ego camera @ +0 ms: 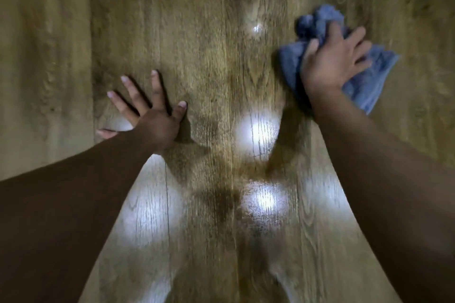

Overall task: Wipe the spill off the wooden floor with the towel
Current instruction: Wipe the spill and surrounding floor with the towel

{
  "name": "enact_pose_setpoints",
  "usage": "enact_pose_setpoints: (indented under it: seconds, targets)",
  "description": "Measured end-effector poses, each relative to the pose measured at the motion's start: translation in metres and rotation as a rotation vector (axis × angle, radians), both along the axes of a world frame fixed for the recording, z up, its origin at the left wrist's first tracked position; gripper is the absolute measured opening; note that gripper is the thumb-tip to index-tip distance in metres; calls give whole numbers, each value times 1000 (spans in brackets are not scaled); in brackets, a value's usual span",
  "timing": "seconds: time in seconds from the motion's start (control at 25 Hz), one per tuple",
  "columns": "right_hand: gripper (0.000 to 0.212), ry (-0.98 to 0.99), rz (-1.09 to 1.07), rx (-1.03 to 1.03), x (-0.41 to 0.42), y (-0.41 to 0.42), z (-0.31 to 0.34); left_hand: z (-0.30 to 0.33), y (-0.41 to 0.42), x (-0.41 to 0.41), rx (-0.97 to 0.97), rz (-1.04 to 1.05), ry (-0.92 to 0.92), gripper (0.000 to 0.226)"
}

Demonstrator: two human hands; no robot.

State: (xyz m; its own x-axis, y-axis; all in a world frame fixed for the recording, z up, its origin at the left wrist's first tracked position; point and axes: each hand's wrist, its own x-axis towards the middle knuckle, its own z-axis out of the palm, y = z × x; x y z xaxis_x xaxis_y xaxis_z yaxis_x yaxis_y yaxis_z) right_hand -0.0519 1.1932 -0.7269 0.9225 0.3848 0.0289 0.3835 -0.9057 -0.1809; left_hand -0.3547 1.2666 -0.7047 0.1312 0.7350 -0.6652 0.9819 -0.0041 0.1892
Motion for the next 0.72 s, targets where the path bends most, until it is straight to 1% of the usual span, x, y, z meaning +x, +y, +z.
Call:
enact_pose_setpoints:
  seconds: [0.08,0.2,0.28,0.4,0.48,0.56,0.64,0.72]
  targets:
    - [41,17,59,-2,2,51,3,-2,1,-2,5,-7,1,79]
    - [46,14,306,-58,-39,91,8,-4,2,-2,-2,-9,2,78]
    - [47,7,511,-55,-86,82,12,-5,0,-1,11,-5,18,77]
    - [49,53,717,-36,-146,19,14,-5,-2,2,38,4,28,75]
    - [51,133,752,-19,-169,-39,15,-4,-3,2,35,4,34,75]
    - [52,196,720,-15,-174,-98,14,-5,-1,1,17,-2,32,76]
    - [55,197,640,-40,-159,-148,13,-4,1,-1,0,-8,32,77]
    - [56,167,523,-40,-127,-177,13,-3,0,-1,-3,-9,32,77]
